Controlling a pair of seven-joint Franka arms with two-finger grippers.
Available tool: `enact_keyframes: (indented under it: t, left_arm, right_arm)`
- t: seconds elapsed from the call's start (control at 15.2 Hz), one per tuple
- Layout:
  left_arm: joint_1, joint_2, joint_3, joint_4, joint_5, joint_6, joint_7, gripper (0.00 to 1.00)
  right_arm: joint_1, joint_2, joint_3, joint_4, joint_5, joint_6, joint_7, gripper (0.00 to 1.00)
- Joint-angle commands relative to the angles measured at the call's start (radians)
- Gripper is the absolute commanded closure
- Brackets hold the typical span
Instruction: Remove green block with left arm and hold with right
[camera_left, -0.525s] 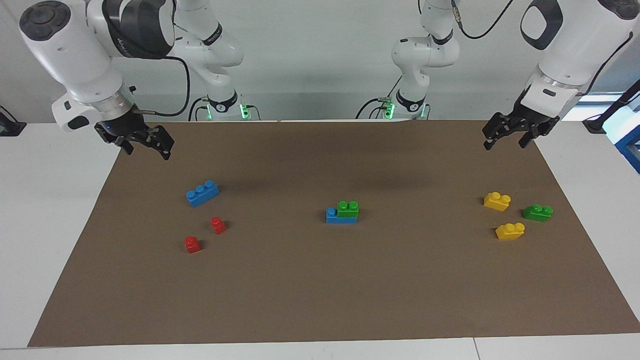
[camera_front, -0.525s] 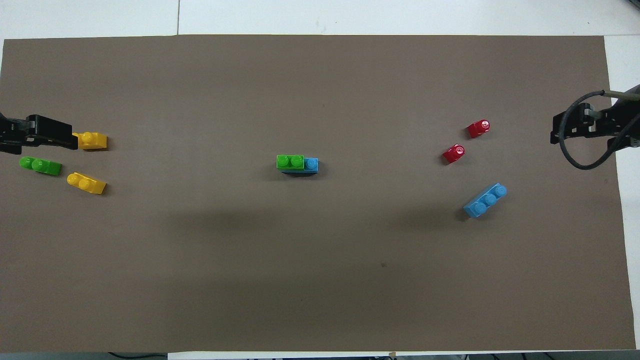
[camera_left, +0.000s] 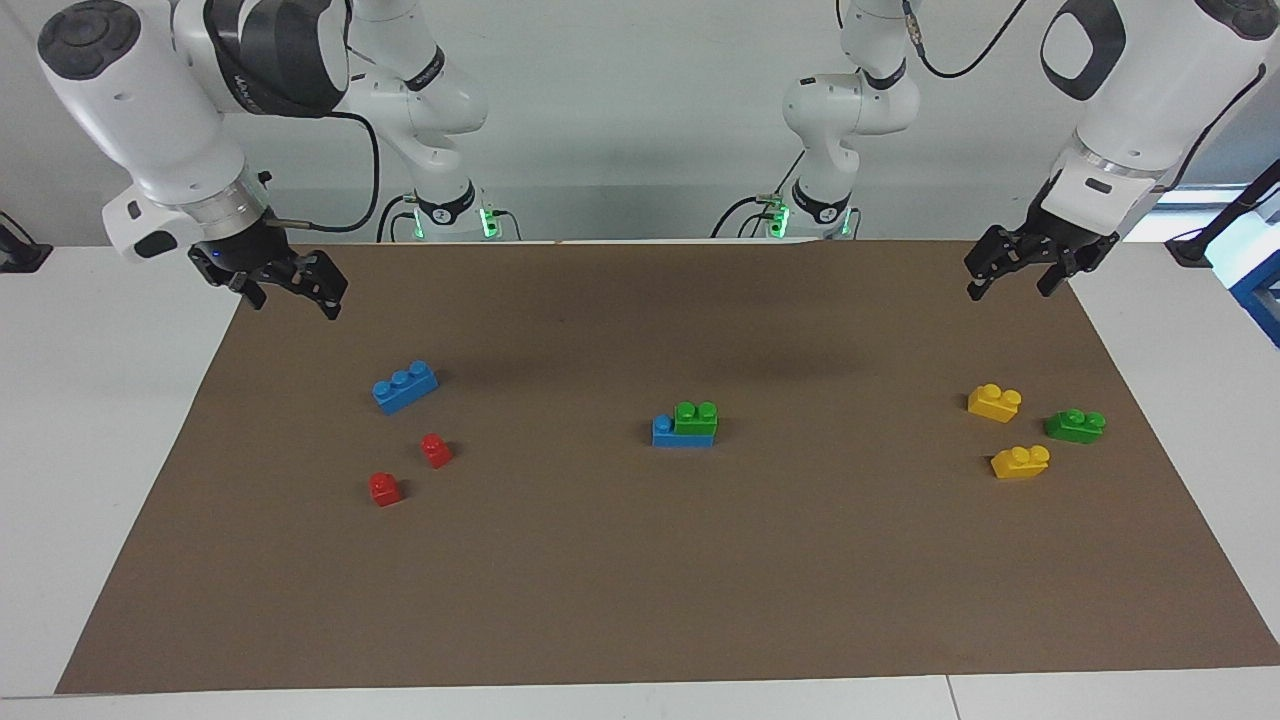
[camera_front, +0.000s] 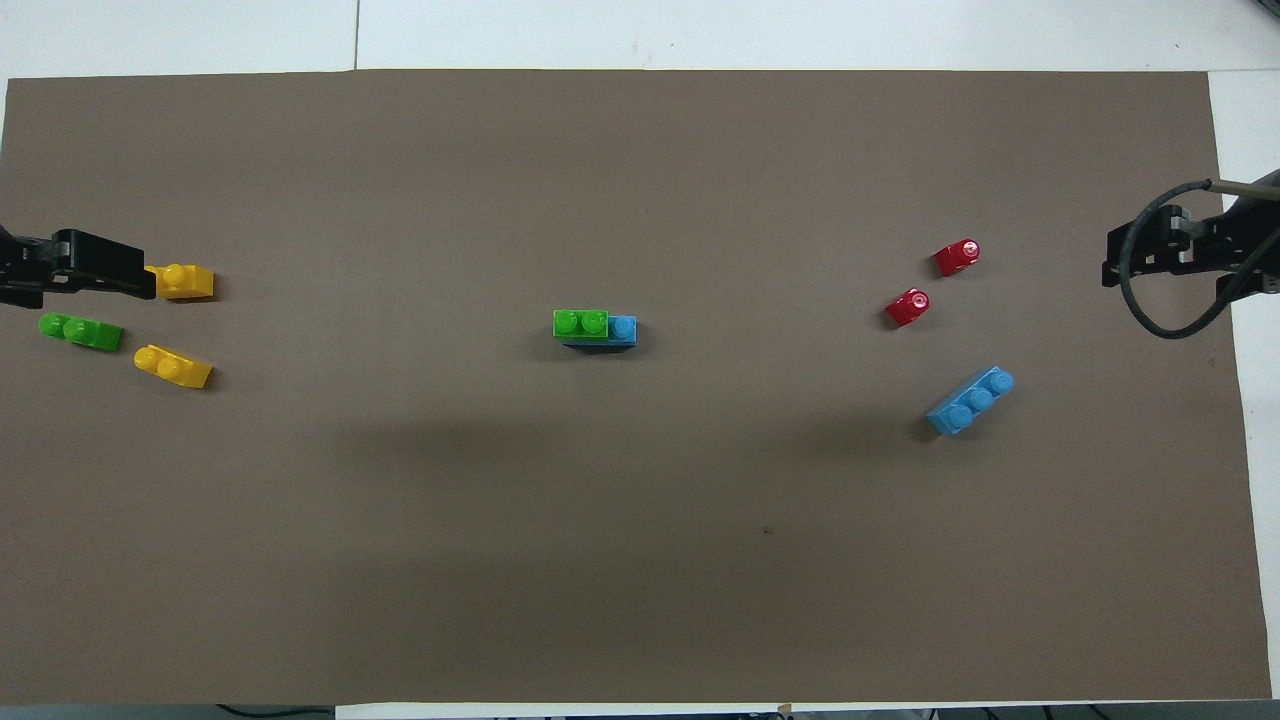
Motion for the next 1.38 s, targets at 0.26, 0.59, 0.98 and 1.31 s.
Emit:
enact_keyframes:
  t: [0.26,0.59,0.98,1.31]
  left_arm:
    - [0.015,-0.008,-0.008,-0.024,-0.002,0.023,0.003,0.0]
    - [0.006,-0.016,-0.008,-0.03,-0.004,0.023,-0.023,0.0]
    - [0.001,-0.037,-0.007,-0.074,-0.004,0.025,-0.05,0.0]
    - [-0.079,-0.051,-0.011,-0.102,-0.006,0.022,-0.416,0.0]
  right_arm:
    - [-0.074,0.0,-0.001,0.024,0.018,0.071,-0.034,0.0]
    - [-0.08,0.011,-0.001,0.027,0.008,0.07,-0.019,0.0]
    - [-0.06,-0.009,0.001,0.004,0.003,0.062,-0.017,0.0]
    - [-0.077,0.008,0.003,0.009,0.02,0.071,0.18,0.0]
